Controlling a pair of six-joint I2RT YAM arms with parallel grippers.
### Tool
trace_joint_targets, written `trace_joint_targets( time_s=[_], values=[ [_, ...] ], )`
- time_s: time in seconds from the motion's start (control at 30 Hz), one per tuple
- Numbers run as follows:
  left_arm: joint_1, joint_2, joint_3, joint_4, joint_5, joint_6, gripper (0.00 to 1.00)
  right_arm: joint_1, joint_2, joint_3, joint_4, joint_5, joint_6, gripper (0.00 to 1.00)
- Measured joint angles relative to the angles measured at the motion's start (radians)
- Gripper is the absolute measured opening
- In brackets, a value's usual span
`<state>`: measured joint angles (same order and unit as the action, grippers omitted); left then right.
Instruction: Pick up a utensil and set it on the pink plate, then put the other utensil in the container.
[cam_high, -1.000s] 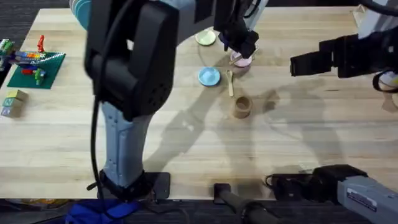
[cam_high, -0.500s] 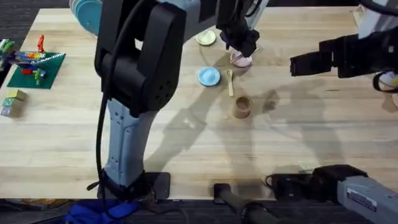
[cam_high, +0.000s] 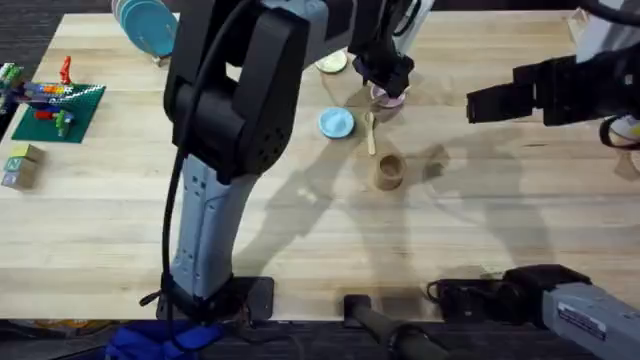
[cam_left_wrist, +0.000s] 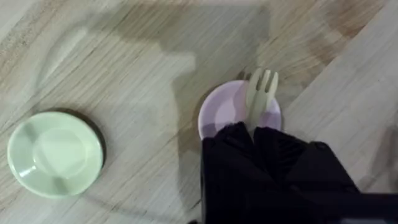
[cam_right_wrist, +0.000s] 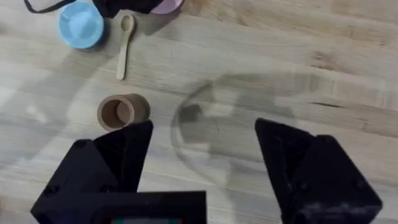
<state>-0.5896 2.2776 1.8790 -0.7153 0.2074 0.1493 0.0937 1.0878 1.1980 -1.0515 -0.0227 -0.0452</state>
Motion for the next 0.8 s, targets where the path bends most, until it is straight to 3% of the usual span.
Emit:
trace_joint_targets(
  time_s=[0.17,0.23,0.37,0.5,0.57,0.63,0.8],
  values=[
    [0.000,0.000,0.000,0.001,-0.002,0.000,0.084,0.000,0.000,0.000,0.000,0.000,0.000,0.998],
    [0.000,0.000,0.000,0.000,-0.002,0.000,0.211,0.000,0.000,0.000,0.000,0.000,0.000,0.998],
    [0.000,0.000,0.000,0.001,-0.005,-0.001,0.566,0.000,0.000,0.000,0.000,0.000,0.000,0.998],
    [0.000,0.000,0.000,0.001,-0.007,0.000,0.761,0.000,0.000,0.000,0.000,0.000,0.000,0.997],
    [0.000,0.000,0.000,0.000,-0.009,0.000,0.940,0.000,0.000,0.000,0.000,0.000,0.000,0.998],
    [0.000,0.000,0.000,0.001,-0.009,-0.001,0.989,0.000,0.000,0.000,0.000,0.000,0.000,0.998],
    [0.000,0.000,0.002,-0.003,-0.010,0.000,0.993,0.000,0.000,0.000,0.000,0.000,0.000,0.998]
  ],
)
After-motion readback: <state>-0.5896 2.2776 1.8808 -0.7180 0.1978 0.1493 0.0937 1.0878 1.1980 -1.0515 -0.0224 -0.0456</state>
